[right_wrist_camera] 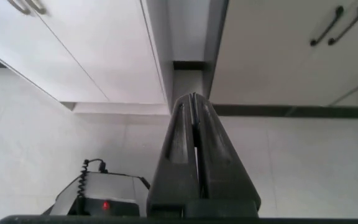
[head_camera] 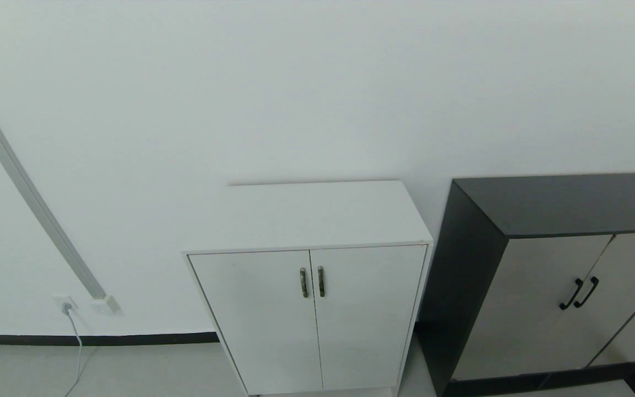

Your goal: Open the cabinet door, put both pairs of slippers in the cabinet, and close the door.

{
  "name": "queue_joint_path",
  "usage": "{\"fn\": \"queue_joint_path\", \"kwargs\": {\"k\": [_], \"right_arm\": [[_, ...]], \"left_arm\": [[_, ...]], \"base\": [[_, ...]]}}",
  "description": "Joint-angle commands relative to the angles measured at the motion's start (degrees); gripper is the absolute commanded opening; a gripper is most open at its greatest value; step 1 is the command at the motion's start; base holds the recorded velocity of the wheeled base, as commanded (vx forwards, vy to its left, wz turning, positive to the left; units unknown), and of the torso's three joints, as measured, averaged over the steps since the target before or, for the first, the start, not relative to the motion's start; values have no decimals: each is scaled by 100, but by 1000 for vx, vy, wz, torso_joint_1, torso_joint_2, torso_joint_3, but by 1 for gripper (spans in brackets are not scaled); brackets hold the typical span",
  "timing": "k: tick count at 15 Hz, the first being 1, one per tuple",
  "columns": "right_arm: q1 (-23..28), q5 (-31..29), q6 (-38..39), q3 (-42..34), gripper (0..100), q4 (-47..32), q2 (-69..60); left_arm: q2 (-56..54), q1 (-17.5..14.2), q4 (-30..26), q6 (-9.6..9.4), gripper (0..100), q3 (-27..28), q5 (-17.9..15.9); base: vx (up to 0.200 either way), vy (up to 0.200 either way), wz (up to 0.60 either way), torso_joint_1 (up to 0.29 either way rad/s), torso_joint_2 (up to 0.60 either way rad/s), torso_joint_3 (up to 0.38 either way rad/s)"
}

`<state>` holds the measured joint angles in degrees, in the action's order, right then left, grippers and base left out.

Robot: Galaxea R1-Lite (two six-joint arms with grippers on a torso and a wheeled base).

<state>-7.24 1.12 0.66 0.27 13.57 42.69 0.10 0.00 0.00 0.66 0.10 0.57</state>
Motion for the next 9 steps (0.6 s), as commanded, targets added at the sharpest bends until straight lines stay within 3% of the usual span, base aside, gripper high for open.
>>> {"fn": "queue_joint_path", "kwargs": {"k": [1,5,9], "right_arm": [[-5,152,-4,-27,0,-214,152],[-146,257,-39,-27,0,-1120,231],[-234,248,-39,-27,0,-1155,169]], "left_arm": [[-1,0,0,4,0,-1,4],[-1,0,0,4,0,-1,4],[-1,0,0,4,0,-1,4]], "base": [[0,0,0,0,0,0],[0,0,0,0,0,0],[0,0,0,0,0,0]]}}
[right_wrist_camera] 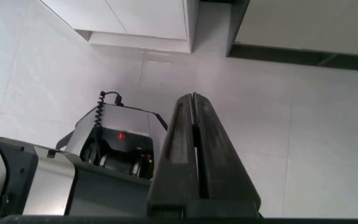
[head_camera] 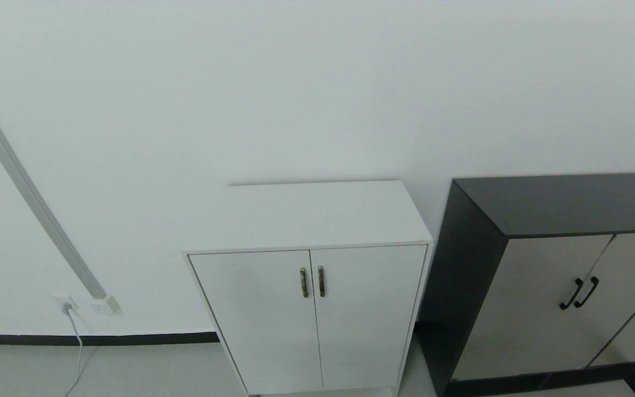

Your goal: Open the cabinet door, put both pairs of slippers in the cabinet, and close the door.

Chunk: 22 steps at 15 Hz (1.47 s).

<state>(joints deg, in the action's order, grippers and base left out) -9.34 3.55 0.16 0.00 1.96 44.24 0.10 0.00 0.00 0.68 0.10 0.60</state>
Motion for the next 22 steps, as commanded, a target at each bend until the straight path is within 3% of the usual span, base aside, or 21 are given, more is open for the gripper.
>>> {"fn": "queue_joint_path", "kwargs": {"k": [1,3,8,11,22], "right_arm": [[-33,-38,-69,0,0,-126,-117],[-95,-38,-51,0,0,-231,-662],[679,-73,-69,0,0,-214,-1603],[890,-73,-60,0,0,-214,-2323],[890,-73,-60,0,0,-214,-4380]], "left_arm": [[-1,0,0,2,0,-1,2],[-1,0,0,2,0,-1,2],[-1,0,0,2,0,-1,2],[-1,0,0,2,0,-1,2],[-1,0,0,2,0,-1,2]], "base": [[0,0,0,0,0,0],[0,0,0,0,0,0],[0,0,0,0,0,0],[0,0,0,0,0,0],[0,0,0,0,0,0]]}}
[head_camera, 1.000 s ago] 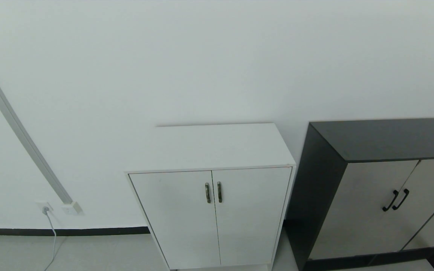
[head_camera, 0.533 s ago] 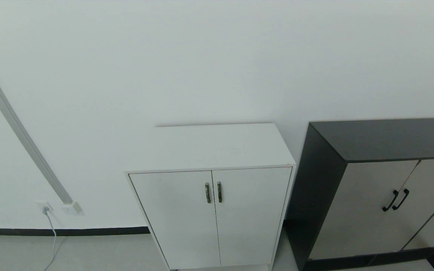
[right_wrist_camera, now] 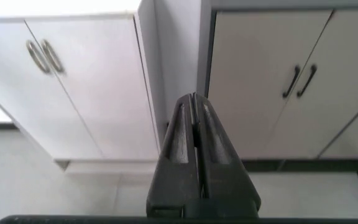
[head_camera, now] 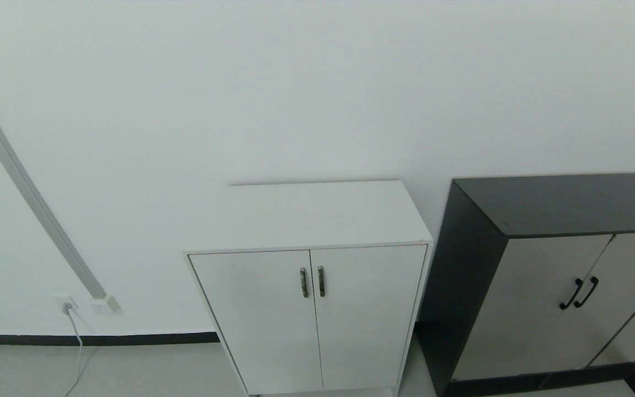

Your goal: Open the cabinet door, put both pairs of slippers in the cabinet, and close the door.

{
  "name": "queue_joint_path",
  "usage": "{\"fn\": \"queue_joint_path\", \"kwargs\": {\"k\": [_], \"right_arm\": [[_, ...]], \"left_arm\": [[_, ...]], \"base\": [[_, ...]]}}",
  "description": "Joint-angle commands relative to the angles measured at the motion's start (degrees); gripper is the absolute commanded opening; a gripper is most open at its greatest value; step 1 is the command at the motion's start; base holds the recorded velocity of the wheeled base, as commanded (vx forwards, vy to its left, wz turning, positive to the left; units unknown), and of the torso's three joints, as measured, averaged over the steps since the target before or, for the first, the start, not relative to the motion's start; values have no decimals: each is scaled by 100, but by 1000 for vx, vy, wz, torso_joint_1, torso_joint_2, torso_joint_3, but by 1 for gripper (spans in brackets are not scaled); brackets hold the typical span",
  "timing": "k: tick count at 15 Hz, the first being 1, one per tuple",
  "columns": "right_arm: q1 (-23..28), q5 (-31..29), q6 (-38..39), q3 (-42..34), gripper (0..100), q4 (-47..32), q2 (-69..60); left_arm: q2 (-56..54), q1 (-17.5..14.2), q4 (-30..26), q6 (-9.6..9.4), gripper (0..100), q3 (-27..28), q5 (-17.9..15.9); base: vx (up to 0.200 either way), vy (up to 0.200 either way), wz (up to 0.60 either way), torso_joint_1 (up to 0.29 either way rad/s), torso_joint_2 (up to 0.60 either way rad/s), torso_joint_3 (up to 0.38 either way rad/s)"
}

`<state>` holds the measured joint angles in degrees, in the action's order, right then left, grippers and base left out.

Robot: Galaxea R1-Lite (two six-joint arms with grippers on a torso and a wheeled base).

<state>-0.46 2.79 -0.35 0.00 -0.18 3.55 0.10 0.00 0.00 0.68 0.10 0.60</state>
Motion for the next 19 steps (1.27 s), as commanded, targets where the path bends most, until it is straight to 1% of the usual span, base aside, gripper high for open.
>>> {"fn": "queue_joint_path", "kwargs": {"k": [1,4,19], "right_arm": [[2,2,18,0,0,1,-355],[2,2,27,0,0,1,-355],[11,2,35,0,0,1,-355]], "left_arm": [[-1,0,0,11,0,-1,2],[-1,0,0,-33,0,-1,-7],[-1,0,0,-33,0,-1,-7]], "base": [[0,0,0,0,0,0],[0,0,0,0,0,0],[0,0,0,0,0,0]]}}
